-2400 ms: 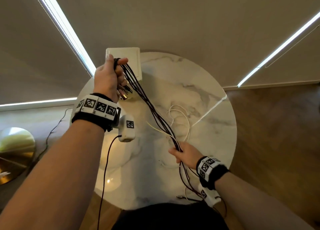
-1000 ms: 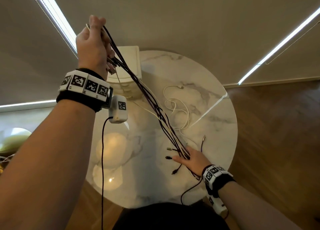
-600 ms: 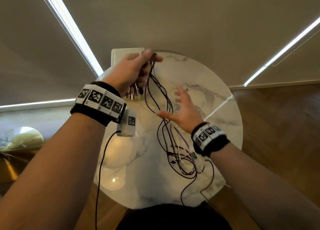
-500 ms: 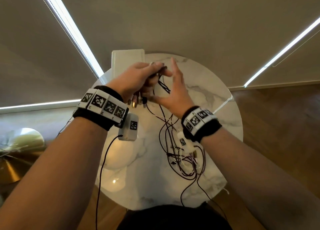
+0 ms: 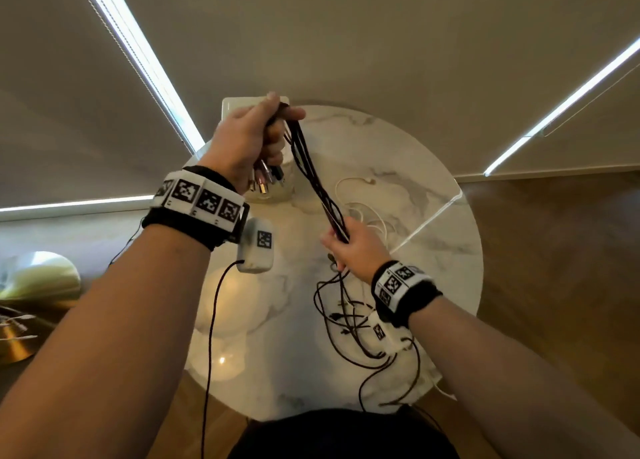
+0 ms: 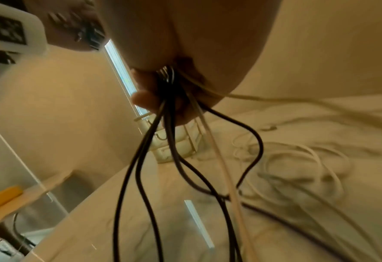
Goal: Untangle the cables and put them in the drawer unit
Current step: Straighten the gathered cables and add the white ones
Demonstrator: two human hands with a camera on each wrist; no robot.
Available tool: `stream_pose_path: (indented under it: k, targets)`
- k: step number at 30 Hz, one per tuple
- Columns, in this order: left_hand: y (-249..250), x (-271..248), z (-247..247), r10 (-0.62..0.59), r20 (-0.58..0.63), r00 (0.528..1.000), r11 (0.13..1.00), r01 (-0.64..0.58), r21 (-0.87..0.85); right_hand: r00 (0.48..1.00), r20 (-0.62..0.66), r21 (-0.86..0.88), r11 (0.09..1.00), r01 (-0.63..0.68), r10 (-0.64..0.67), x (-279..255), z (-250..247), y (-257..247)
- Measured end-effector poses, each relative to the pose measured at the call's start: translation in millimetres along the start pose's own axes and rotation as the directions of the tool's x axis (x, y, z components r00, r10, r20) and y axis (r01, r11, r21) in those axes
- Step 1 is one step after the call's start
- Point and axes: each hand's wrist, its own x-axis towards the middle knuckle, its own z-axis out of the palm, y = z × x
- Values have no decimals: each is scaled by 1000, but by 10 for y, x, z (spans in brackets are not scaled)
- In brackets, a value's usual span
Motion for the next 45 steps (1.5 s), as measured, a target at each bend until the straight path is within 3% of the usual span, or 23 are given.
stream_pose_path:
  k: [3, 10, 19, 22, 24, 27, 31, 34, 36, 38, 39, 41, 43, 45]
  targets:
    - [-52, 34, -68, -4, -14, 1000, 999, 4, 35, 997, 14, 69, 995, -74, 74, -213, 64, 272]
    - [-245, 132, 55, 2, -135, 991, 998, -11, -64, 977, 107, 113, 974, -197, 185, -371, 149, 540]
    - [-232, 180, -62, 67, -322, 945, 991, -102, -92, 927, 272, -21, 965, -263, 259, -444, 205, 769]
    - [-160, 201, -127, 88, -360, 929, 983, -139, -120, 905, 319, -220, 951, -217, 280, -539, 223, 883]
    - [-143, 199, -138, 99, -354, 930, 984, -145, -105, 898, 279, -286, 922, -261, 340, -560, 231, 919]
    - [-176, 189, -120, 122, -340, 933, 989, -142, -32, 911, 175, -58, 928, -369, 373, -508, 237, 763]
    - [-241, 190, -70, 116, -318, 941, 993, -117, 15, 914, 243, 386, 832, -397, 324, -477, 106, 330]
    - [-299, 189, -44, 97, -310, 946, 995, -89, 39, 927, 262, 513, 775, -369, 268, -476, 93, 181]
    - [-360, 188, -28, 77, -301, 951, 996, -60, 64, 918, 291, 429, 821, -376, 269, -535, 240, 223]
    - [-443, 173, -6, 51, -271, 961, 993, -21, 115, 890, 382, 45, 957, -288, 250, -634, 418, 347]
    - [-484, 151, 3, 40, -252, 967, 989, -3, 145, 856, 457, -180, 968, -177, 241, -683, 482, 426]
    - [-556, 92, 11, 17, -224, 975, 983, 24, 180, 821, 516, -376, 926, -39, 244, -696, 531, 574]
    - [-606, 34, 5, -2, -213, 977, 982, 42, 185, 883, 398, -325, 938, -120, 251, -640, 454, 649]
    - [-636, -9, -1, -14, -211, 977, 985, 50, 168, 956, 166, -317, 931, -180, 242, -523, 327, 757]
